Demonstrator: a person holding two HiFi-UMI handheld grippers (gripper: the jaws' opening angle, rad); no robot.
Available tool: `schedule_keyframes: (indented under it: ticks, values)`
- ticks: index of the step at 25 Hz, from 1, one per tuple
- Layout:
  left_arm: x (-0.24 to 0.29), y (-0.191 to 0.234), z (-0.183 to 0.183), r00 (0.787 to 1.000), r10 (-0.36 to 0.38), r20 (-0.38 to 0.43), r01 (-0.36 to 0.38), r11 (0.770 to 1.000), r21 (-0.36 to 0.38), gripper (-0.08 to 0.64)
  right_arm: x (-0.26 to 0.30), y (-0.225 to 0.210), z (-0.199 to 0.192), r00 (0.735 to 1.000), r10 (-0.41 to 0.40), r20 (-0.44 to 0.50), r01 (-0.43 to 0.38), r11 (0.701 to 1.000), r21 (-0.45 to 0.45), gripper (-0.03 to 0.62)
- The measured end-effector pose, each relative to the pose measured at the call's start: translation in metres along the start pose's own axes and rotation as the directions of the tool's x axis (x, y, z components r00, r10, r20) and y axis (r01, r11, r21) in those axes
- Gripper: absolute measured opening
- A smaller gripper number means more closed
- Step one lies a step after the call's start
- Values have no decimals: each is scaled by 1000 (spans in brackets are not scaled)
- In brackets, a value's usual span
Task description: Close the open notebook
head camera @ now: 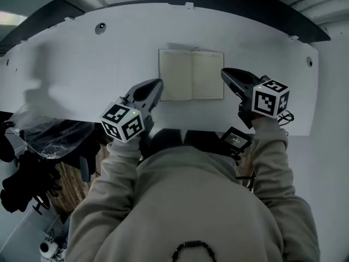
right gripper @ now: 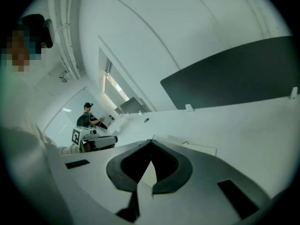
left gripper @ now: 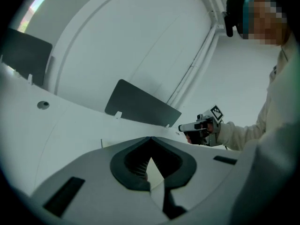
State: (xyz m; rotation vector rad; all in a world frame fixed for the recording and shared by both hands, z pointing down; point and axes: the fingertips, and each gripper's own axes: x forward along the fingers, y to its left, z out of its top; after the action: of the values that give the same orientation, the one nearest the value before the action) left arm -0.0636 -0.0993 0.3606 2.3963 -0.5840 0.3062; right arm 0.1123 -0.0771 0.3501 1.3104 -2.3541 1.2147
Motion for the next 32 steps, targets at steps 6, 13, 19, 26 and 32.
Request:
schedule_keyframes:
  ticks: [6,13,19,26,32]
  values:
    - [10,-47,44,995,-92,26,89,989,116,2,-61,17,27,985,-35,168,38,999,-14,21]
    - [-1,-101,95,979,-186,85,163,959,231,2,-105,85,56,964,-34,263,91,974,-207,20]
    - [-8,-136,120,961,-249,117,203,929,309,2,-129,113,72,944,-42,326,133,955,-264,20]
    - [-20,-159,135,955,-267,131,192,891,411,2,-143,136,81,928,-40,370,153,947,-282,20]
    - [-40,-159,134,950,-276,144,191,881,432,2,-133,160,78,934,-6,358,130,937,-325,20]
